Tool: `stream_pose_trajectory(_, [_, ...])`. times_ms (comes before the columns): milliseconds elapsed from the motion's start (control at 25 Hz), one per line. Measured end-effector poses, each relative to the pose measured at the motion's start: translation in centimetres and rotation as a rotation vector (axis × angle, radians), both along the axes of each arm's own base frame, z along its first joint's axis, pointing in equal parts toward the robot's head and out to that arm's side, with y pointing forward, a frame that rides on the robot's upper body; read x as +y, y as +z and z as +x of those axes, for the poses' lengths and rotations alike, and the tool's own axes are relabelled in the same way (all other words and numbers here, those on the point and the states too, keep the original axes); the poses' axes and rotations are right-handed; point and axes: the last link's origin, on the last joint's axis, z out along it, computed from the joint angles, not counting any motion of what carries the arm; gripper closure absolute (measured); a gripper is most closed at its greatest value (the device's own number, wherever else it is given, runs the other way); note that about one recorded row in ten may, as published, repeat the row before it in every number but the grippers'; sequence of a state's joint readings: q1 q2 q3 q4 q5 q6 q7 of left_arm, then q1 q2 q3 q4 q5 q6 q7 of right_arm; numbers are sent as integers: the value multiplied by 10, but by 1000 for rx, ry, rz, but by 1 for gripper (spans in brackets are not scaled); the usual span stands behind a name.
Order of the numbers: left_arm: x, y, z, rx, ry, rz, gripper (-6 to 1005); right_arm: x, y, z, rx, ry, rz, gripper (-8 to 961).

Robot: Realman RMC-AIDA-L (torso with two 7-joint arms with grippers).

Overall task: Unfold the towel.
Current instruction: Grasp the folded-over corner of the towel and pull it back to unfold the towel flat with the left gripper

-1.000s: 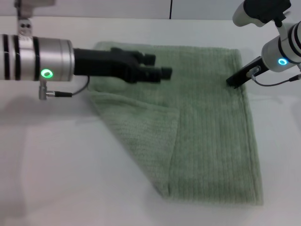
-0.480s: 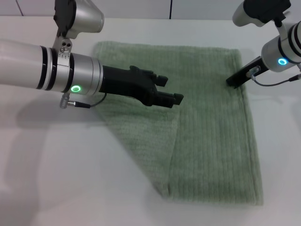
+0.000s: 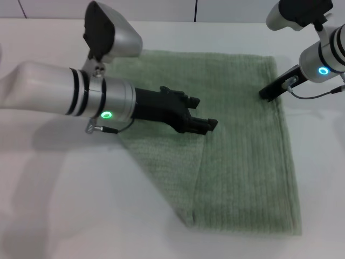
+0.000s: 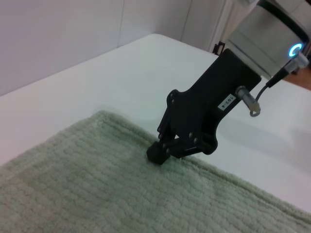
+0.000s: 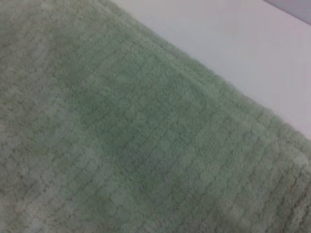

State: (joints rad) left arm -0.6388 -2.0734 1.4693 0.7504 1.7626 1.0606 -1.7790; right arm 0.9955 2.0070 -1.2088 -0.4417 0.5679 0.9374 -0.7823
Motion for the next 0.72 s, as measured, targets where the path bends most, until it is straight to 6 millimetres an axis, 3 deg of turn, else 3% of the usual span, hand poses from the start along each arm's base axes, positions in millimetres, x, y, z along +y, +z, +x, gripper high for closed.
stream_pose_trajectory(720, [-3, -22, 0, 75, -40, 30, 260, 0, -1, -1, -1, 3, -1, 954])
